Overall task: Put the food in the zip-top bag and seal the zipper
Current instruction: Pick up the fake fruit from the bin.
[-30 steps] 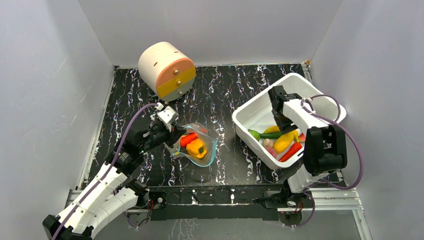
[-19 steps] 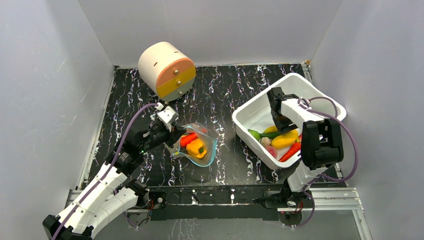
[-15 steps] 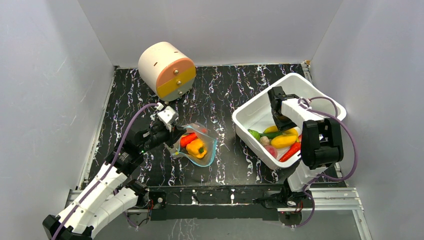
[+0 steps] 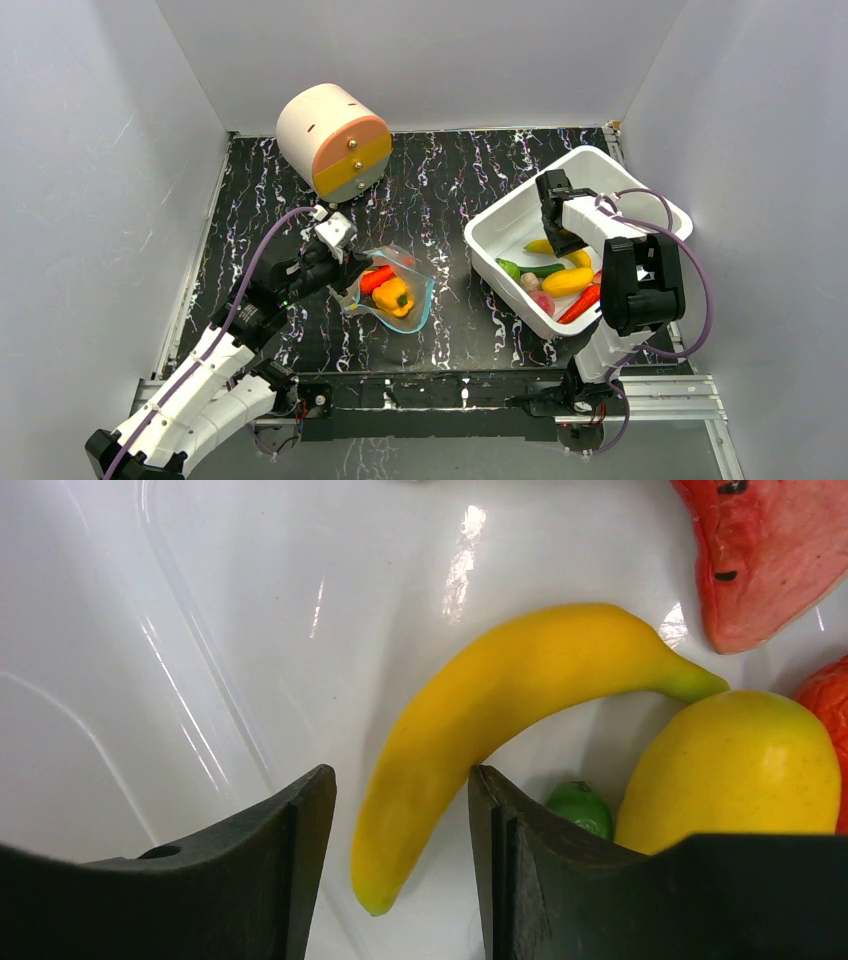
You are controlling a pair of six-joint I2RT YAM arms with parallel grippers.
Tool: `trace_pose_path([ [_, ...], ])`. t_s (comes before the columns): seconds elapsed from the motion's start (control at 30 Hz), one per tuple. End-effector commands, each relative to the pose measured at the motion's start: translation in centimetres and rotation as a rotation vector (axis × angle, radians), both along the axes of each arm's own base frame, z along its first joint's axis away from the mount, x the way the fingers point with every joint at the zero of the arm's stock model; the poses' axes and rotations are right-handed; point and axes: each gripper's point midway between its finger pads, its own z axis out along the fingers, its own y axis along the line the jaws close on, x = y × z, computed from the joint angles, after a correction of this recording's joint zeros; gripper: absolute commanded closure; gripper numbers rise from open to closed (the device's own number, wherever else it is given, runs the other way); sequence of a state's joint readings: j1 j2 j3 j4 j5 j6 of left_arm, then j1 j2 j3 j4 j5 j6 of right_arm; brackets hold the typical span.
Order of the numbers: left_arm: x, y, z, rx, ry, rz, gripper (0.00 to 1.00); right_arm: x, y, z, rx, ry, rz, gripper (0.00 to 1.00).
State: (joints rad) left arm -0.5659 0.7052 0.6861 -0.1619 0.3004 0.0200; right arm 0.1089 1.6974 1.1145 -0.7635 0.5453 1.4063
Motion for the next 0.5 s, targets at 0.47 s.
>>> trace_pose_path([
  [0.47,0.1,0.1,0.1,0.002,-0.021,-0.001,1.00,0.9,0.5,-0.1,0.047,-0.007,-0.042,0.48],
])
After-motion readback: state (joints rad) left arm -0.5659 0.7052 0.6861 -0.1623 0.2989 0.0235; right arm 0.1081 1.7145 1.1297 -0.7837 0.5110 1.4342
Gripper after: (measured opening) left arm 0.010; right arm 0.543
